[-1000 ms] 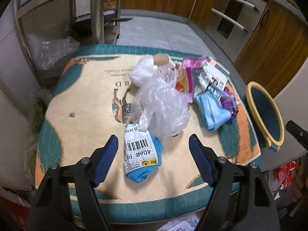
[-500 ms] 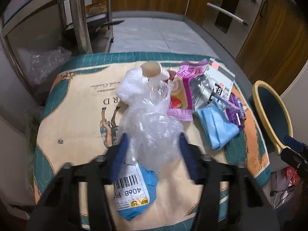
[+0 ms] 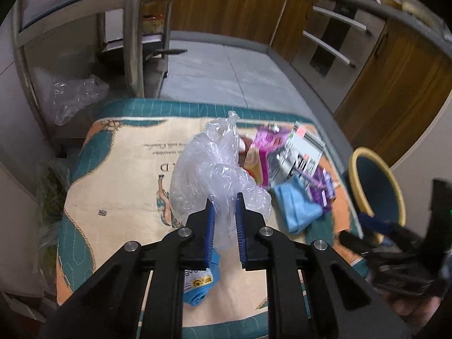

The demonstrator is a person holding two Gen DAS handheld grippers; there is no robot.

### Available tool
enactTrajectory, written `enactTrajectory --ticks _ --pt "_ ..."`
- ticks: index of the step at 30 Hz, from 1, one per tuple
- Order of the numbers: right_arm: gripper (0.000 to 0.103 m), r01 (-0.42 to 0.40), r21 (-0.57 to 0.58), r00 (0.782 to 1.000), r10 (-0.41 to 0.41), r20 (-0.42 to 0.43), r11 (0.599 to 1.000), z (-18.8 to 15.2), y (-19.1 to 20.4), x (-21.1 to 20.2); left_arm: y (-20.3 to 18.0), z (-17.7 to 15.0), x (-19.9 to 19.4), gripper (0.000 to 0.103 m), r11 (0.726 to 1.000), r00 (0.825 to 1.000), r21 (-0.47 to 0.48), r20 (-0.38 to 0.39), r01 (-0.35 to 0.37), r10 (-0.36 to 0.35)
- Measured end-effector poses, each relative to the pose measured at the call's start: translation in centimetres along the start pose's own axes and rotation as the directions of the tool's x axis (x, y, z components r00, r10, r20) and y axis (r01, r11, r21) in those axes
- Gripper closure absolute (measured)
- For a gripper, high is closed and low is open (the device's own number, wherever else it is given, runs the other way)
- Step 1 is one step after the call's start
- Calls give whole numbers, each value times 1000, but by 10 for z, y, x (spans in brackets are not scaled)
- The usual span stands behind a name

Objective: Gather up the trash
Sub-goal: 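Grasp the clear plastic bag with the left tool while the right tool grasps the blue mask, then carry the clear bag and blue mask over the teal bin with both tools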

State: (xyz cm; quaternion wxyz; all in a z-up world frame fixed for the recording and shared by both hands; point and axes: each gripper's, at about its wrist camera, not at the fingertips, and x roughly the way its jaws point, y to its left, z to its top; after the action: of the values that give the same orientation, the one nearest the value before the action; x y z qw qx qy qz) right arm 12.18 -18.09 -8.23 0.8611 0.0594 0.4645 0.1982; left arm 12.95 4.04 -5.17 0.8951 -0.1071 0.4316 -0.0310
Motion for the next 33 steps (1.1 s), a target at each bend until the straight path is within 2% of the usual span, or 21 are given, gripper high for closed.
enactTrajectory --ticks 9,14,15,22,26,33 --pt "26 60 -82 998 -62 -18 995 10 15 33 11 7 -36 90 998 997 -54 72 38 -34" --pt "26 91 -134 995 -96 -34 987 10 21 49 16 4 -45 90 995 996 -81 74 50 -44" --pt "28 93 -137 994 -99 -39 986 10 21 52 17 3 -45 90 995 996 -82 74 53 -47" --pt "68 65 -140 994 -76 -75 988 1 18 58 17 0 -49 90 995 996 -81 77 57 -51" --pt "74 15 -119 997 -24 -71 993 -5 17 45 16 1 -49 90 996 995 -74 86 58 -51" --pt "75 -27 -140 998 18 -62 990 -12 26 14 8 2 -53 90 995 993 -60 101 75 -69"
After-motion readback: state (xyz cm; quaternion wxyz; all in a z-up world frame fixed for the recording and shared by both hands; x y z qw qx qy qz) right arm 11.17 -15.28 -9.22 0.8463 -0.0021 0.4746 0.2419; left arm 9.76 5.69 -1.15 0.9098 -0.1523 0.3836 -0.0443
